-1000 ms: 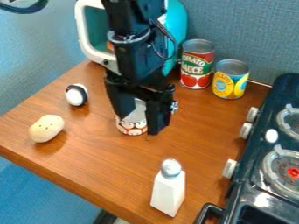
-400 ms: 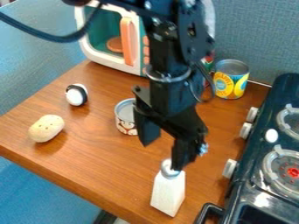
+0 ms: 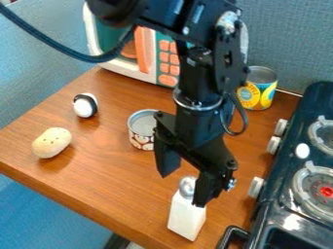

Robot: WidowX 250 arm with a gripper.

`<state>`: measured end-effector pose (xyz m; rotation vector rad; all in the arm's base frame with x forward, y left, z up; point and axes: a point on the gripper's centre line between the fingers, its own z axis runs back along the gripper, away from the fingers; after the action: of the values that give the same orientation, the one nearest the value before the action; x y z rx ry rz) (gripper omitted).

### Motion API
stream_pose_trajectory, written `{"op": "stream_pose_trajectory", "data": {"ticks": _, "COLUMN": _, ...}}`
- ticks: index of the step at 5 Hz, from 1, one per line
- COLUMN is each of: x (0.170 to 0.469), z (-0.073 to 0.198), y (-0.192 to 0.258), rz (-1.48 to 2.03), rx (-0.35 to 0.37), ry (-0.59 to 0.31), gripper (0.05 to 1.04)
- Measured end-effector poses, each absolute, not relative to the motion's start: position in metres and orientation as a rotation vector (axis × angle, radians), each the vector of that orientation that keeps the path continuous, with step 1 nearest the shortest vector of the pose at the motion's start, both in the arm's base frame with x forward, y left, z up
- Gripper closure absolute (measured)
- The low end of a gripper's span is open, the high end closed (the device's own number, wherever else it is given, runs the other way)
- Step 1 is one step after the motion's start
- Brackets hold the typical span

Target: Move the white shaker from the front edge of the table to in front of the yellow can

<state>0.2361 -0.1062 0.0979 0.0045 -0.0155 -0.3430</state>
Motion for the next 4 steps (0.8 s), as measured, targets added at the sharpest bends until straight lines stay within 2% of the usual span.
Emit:
{"op": "stream_pose_trajectory", "data": {"ticks": 2, "x": 0.239, "z": 0.076, "y": -0.106, "rz": -0.295, "rx": 0.051, "ry": 0.068, "gripper": 0.082}}
{"op": "stream_pose_trajectory", "data": {"ticks": 3, "x": 0.245, "z": 0.069, "y": -0.115, "rz": -0.292, "rx": 0.063, "ry": 0.094, "gripper": 0.133}}
{"op": "stream_pose_trajectory", "data": {"ticks": 4, "x": 0.244, "z": 0.068, "y": -0.12, "rz": -0.268, "rx": 0.073, "ry": 0.086, "gripper": 0.412}}
